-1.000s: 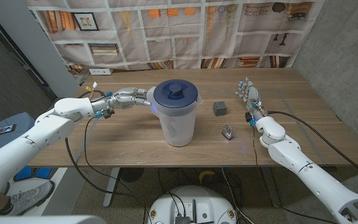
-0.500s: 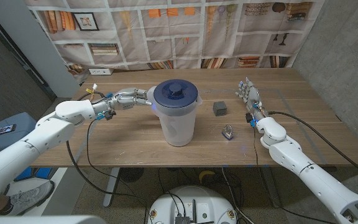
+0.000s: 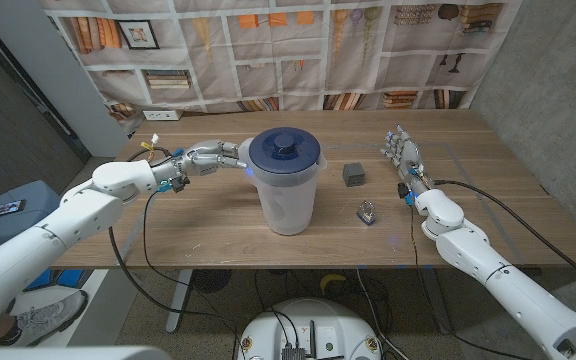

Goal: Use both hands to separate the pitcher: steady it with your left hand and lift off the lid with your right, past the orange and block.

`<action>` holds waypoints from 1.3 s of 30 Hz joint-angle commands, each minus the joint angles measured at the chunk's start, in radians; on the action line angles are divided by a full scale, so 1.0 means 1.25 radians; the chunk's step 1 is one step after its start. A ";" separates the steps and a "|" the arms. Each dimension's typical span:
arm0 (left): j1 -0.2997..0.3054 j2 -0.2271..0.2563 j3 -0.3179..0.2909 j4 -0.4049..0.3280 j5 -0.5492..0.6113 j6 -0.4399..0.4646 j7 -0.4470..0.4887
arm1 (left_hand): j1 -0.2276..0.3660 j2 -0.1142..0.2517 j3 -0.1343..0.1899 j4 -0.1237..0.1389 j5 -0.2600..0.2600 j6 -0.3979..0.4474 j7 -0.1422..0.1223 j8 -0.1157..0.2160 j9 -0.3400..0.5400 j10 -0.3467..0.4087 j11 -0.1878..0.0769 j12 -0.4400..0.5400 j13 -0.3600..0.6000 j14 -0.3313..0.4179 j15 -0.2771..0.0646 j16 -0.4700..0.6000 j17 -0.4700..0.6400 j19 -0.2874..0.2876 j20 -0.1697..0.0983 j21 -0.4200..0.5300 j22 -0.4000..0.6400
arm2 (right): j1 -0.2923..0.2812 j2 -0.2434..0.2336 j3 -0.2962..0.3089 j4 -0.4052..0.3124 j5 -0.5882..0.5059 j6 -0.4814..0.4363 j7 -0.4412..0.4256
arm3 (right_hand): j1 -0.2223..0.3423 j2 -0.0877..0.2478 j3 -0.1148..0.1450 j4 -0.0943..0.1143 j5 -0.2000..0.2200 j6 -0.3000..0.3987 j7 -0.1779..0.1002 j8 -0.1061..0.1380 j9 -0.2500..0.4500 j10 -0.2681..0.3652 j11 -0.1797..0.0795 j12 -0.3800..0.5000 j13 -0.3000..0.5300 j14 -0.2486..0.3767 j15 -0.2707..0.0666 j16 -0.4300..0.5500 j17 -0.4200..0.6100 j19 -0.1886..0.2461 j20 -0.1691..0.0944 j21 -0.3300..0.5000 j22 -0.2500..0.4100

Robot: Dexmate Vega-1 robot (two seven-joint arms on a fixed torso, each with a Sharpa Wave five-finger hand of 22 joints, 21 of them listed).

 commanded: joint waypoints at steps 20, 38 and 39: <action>-0.063 0.001 0.032 -0.063 0.030 0.099 0.033 | 0.003 0.024 0.014 -0.003 0.003 0.025 0.003 -0.005 0.003 0.018 -0.002 -0.009 0.002 0.014 -0.116 -0.007 -0.001 0.001 -0.125 -0.004 0.004 | -0.098 -0.116 0.036 -0.214 -0.083 -0.104 -0.087 | 0.003 0.008 0.008 0.000 0.005 0.011 0.000 0.005 0.002 0.007 -0.003 0.005 0.003 0.010 -0.001 0.005 -0.006 0.012 -0.007 -0.007 0.002; -0.053 0.014 0.023 -0.102 0.039 0.107 0.067 | 0.004 0.030 0.020 -0.005 0.003 0.039 -0.001 -0.005 0.004 0.030 -0.001 -0.010 0.003 0.024 -0.117 -0.008 0.000 0.002 -0.124 -0.004 0.004 | -0.176 -0.178 0.079 -0.370 -0.155 -0.194 -0.154 | 0.009 0.004 0.010 -0.007 0.004 0.020 -0.003 0.007 0.002 0.012 -0.003 0.007 0.003 0.013 -0.001 0.005 -0.013 0.017 -0.006 -0.013 0.002; -0.051 0.017 0.021 -0.105 0.039 0.106 0.069 | 0.004 0.031 0.020 -0.005 0.003 0.040 0.000 -0.005 0.004 0.031 -0.001 -0.010 0.003 0.025 -0.117 -0.008 0.000 0.002 -0.124 -0.004 0.004 | -0.179 -0.185 0.081 -0.381 -0.160 -0.203 -0.156 | 0.010 0.003 0.010 -0.008 0.003 0.021 -0.003 0.007 0.002 0.013 -0.002 0.007 0.003 0.013 -0.002 0.004 -0.013 0.018 -0.006 -0.013 0.002</action>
